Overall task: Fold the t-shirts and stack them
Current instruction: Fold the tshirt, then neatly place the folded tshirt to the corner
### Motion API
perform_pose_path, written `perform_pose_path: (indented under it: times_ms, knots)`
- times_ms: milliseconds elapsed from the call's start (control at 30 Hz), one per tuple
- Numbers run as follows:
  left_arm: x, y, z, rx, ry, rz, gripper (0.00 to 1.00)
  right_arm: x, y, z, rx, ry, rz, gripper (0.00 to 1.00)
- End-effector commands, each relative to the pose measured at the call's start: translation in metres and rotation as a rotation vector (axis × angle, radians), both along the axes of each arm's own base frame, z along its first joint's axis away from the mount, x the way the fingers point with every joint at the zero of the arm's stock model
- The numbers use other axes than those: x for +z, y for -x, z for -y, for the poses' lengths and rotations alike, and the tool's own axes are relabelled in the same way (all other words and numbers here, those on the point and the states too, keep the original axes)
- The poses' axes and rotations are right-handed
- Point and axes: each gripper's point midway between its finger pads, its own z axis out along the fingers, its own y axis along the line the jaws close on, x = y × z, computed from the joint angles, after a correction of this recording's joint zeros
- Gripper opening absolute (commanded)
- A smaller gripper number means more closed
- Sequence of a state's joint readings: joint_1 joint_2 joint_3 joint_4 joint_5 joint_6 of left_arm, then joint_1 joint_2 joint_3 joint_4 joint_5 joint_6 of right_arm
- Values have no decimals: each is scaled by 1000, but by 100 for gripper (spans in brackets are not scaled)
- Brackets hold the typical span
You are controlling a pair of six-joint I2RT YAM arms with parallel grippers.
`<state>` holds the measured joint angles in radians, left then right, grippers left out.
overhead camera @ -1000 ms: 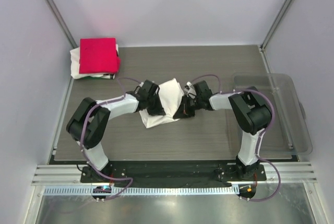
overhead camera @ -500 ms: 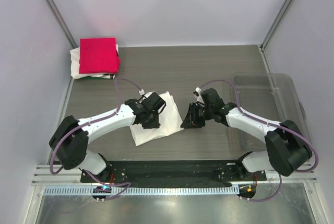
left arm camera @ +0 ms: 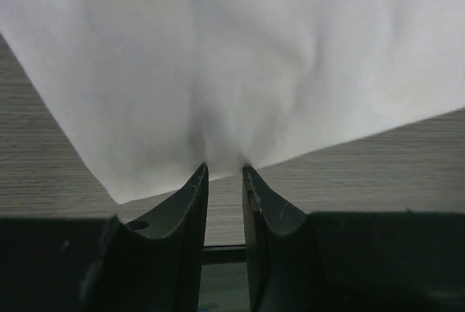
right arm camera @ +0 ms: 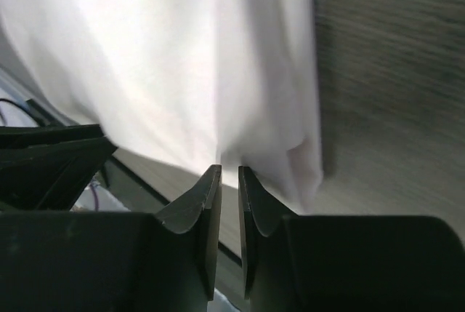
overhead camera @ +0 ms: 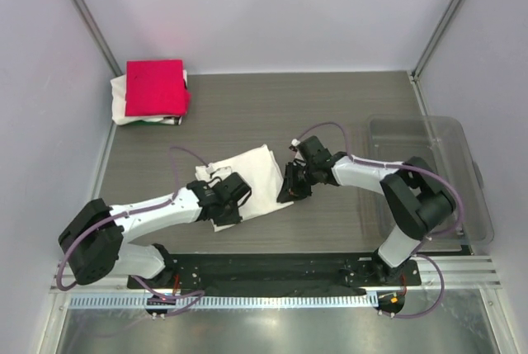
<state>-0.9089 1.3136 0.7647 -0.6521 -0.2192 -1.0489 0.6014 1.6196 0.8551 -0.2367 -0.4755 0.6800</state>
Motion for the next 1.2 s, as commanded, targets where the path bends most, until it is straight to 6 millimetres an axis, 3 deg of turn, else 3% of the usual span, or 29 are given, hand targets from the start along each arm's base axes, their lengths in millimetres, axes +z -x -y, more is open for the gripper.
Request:
perform_pose_path:
  times_ms: [0,133,267,400,500,633,700,800,867,967,1000,1033,1167]
  knots:
    - [-14,-7,1,81,52,43,26,-14,-22,2,-2,51,77,21]
    - [-44,6,-31,136,-29,14,25,-53,-19,22,-33,133,50,18]
    - [-53,14,-53,180,-62,13,25,-84,1,52,-61,212,1,17]
    - [-57,24,-66,199,-61,-3,24,-98,16,75,-90,263,-29,16]
    - [-58,34,-69,208,-23,-17,23,-95,22,88,-115,293,-10,16]
    - [-44,39,-64,202,48,-17,24,-79,18,97,-123,330,38,16]
    - [-23,35,-62,188,82,23,29,-65,7,94,-122,333,70,16]
    - [19,15,-57,169,116,147,57,-43,-8,93,-112,358,119,20]
    - [45,-2,-61,182,102,226,73,-28,-18,94,-107,379,147,31]
    - [50,-28,-79,217,54,250,77,-4,-25,90,-99,369,186,52]
    - [47,-34,-71,203,105,217,77,5,-26,88,-100,359,202,56]
    - [44,-48,-84,247,111,214,76,11,-24,88,-98,356,203,61]
    - [35,-81,-84,298,214,225,75,41,-25,83,-100,311,241,64]
